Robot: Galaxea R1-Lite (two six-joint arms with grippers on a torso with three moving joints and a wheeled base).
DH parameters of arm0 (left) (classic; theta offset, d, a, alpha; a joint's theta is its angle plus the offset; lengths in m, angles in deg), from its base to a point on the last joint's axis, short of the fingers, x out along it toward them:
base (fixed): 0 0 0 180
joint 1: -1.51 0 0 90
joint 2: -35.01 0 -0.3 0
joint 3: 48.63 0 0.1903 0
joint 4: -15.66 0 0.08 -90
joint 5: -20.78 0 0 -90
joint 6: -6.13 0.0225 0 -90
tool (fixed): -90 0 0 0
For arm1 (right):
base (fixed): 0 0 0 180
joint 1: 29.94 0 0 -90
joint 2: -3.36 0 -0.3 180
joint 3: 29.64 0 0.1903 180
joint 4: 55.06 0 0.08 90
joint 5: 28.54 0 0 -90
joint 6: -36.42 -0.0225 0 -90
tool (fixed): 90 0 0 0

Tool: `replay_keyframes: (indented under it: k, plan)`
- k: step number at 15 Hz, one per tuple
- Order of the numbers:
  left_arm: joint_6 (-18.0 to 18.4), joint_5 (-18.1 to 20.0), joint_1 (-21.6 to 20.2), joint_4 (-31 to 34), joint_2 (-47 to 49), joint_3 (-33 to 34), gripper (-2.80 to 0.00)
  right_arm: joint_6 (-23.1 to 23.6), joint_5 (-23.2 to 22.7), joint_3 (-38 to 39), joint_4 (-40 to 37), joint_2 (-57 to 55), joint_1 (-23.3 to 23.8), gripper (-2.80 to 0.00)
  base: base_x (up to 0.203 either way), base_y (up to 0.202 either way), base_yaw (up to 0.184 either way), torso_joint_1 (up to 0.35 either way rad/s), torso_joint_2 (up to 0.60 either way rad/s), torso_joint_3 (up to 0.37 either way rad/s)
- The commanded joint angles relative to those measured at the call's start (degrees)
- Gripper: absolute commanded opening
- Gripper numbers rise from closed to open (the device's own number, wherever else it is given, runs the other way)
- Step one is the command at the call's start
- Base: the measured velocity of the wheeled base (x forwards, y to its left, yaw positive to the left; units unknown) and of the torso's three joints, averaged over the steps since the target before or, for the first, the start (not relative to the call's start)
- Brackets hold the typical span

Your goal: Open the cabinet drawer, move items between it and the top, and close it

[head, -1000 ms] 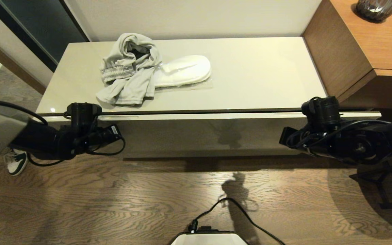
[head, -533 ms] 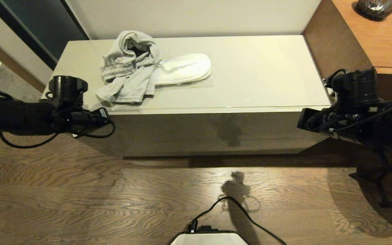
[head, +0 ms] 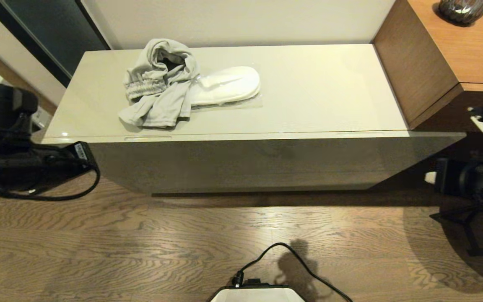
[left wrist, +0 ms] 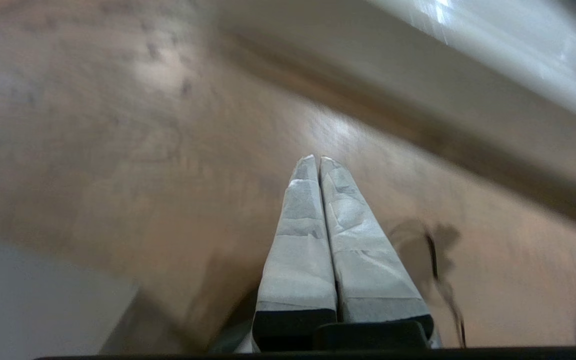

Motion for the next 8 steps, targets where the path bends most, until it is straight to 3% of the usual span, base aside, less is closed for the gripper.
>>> replay_keyframes:
  k: [1,5,8]
  plan:
    - [0.5,-0.2,0.3,8.9,-21.8,5.1,-2.80,-0.4,0.7,3.4,-8.6,19.0,1.5,-2.80,0.000,0.000,0.000,0.000,0.00,0.000]
    - [2.3,-0.2,-0.1,32.4,-46.1,7.8,-2.80,-1.6,1.2,4.5,-30.4,38.6,10.2,-2.80,0.000,0.000,0.000,0.000,0.00,0.000]
    - [5.3,0.3,-3.4,46.5,-59.3,9.8,-2.80,-2.1,-2.2,5.3,-44.0,52.3,15.1,-2.80,0.000,0.000,0.000,0.000,0.00,0.000]
